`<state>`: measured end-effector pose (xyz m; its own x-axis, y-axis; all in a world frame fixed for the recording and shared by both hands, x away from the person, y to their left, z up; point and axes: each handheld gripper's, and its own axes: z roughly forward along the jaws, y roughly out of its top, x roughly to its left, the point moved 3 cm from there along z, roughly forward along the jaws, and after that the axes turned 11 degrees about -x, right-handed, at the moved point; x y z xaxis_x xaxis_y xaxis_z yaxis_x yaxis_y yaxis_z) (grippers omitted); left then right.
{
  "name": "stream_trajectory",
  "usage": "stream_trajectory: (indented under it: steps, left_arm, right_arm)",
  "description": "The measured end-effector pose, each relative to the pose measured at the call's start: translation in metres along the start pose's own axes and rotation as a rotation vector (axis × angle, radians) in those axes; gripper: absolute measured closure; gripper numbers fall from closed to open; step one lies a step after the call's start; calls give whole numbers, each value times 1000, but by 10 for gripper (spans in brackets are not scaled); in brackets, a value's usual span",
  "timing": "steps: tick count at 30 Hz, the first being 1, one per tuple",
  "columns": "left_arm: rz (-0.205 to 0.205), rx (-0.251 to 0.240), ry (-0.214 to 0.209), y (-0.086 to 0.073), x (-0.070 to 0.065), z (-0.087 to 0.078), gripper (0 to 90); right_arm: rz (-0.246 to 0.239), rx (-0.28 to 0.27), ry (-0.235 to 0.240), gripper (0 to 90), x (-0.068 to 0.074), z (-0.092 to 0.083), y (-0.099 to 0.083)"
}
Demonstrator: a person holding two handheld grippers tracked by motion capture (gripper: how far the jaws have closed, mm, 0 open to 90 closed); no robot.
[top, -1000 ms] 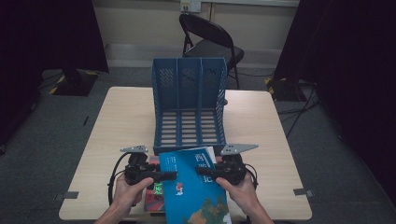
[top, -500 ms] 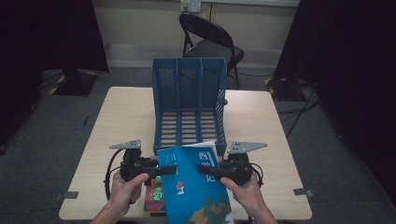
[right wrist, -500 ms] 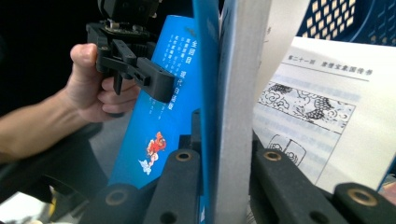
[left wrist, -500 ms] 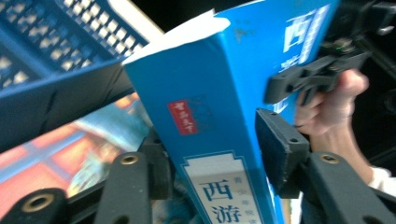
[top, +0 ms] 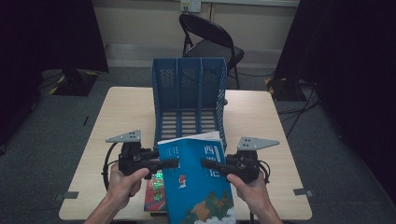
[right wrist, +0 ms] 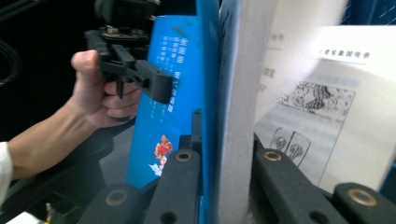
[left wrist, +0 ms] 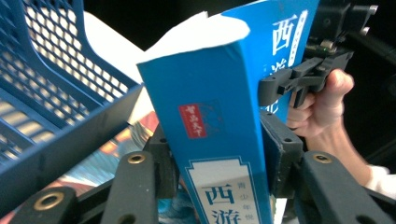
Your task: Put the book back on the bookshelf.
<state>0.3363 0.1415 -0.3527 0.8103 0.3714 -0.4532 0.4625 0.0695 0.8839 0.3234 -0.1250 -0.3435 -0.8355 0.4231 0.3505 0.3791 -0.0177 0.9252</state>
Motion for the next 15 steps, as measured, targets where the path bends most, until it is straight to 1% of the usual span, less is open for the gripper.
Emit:
stream_trajectory:
  steps: [2,5,6,8,9,10,11,12,13,15]
  left_arm:
    - [-3,-4,-3,2,1,0,561]
    - [13,-17,5,8,0,-1,561]
    - [19,-22,2,11,0,-2,562]
    - [58,-38,17,21,-4,-4,567]
    - [70,-46,23,25,-5,-4,570]
    - [70,-46,23,25,-5,-4,574]
    - [79,-57,31,29,-5,-5,574]
    - [92,-61,35,32,-6,-6,580]
    - [103,-66,39,34,-6,-6,580]
    - [119,-77,41,35,-5,-7,584]
  right_arm:
    - [-3,-3,-4,835,0,1,2]
    - [-11,-15,-5,835,-1,3,7]
    - [-13,-19,-5,835,-1,3,9]
    - [-35,-38,-7,835,2,4,17]
    - [-44,-50,-8,835,2,4,20]
    - [-51,-62,-10,835,3,5,23]
    - [-51,-62,-10,835,3,5,23]
    - [-64,-81,-14,835,4,7,29]
    - [-64,-81,-14,835,4,7,29]
    - [-96,-95,-19,835,5,9,30]
